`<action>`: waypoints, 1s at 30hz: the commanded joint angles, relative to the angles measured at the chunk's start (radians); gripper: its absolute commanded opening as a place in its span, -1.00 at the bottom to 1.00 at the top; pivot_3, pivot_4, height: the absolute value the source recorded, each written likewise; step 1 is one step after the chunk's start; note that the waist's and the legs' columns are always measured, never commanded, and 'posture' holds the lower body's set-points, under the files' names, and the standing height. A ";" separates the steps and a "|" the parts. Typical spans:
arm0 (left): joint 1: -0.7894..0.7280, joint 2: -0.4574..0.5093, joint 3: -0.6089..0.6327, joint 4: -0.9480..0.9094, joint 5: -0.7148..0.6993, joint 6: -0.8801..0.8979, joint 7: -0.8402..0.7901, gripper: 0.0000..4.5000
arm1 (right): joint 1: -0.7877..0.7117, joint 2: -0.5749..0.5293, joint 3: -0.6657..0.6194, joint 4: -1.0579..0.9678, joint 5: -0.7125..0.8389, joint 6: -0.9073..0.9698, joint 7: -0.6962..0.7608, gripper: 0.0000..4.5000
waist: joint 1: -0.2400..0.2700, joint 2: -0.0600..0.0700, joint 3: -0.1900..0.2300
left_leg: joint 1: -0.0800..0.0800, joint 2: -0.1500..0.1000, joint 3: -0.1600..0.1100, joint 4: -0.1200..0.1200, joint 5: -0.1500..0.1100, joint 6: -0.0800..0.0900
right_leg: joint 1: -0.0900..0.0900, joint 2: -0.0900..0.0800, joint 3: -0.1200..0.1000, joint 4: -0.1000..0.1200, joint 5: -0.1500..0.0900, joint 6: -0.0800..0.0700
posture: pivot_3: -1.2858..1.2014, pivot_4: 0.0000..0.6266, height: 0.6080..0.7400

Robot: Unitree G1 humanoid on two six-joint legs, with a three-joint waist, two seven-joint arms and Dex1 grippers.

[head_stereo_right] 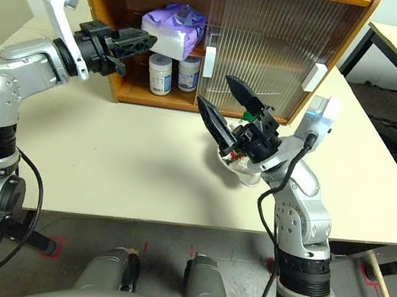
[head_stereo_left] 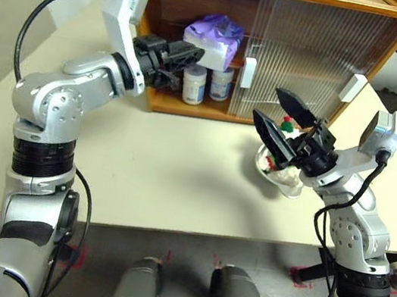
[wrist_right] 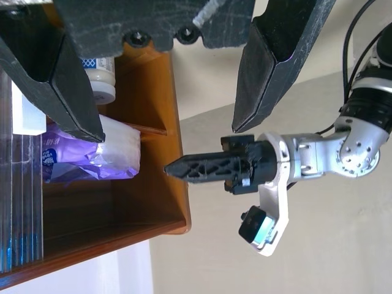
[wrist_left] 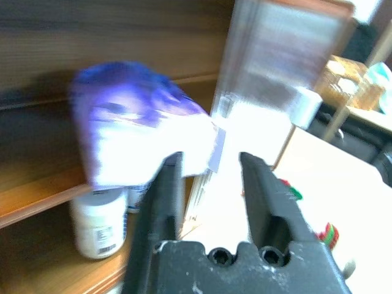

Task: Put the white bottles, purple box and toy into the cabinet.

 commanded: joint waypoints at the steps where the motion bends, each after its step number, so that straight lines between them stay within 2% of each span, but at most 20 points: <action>1: 0.035 0.002 -0.084 0.038 0.088 -0.119 -0.081 -0.97 | -0.009 -0.003 -0.008 0.005 -0.009 0.000 -0.019 1.00 | 0.001 0.001 -0.001 | 0.000 0.000 0.000 0.000 0.000 0.000 | 0.000 0.000 0.000 0.000 0.000 0.000 | -0.01 -1.00 1.00; 5: 0.028 -0.071 -0.141 0.178 0.179 -0.276 -0.127 -0.99 | -0.003 -0.004 0.001 -0.004 -0.011 0.008 -0.028 1.00 | 0.004 0.001 -0.001 | 0.000 0.000 0.000 0.000 0.000 0.000 | 0.000 0.000 0.001 0.000 0.000 0.000 | -0.01 -1.00 1.00; 11: -0.038 -0.144 -0.158 0.392 0.285 -0.417 -0.145 -0.99 | 0.003 -0.013 0.003 -0.023 -0.010 0.019 -0.037 1.00 | 0.010 0.001 -0.001 | 0.000 0.000 0.000 0.000 0.000 0.000 | 0.000 0.000 0.001 0.000 0.000 0.001 | -0.02 -1.00 1.00; 30: -0.289 -0.278 -0.091 0.931 0.482 -0.786 -0.021 -0.99 | 0.025 -0.022 0.018 -0.056 -0.007 0.050 -0.041 1.00 | 0.020 0.001 -0.001 | -0.001 0.000 0.000 0.001 0.000 0.000 | 0.000 0.002 0.001 -0.001 0.000 0.003 | -0.03 -1.00 1.00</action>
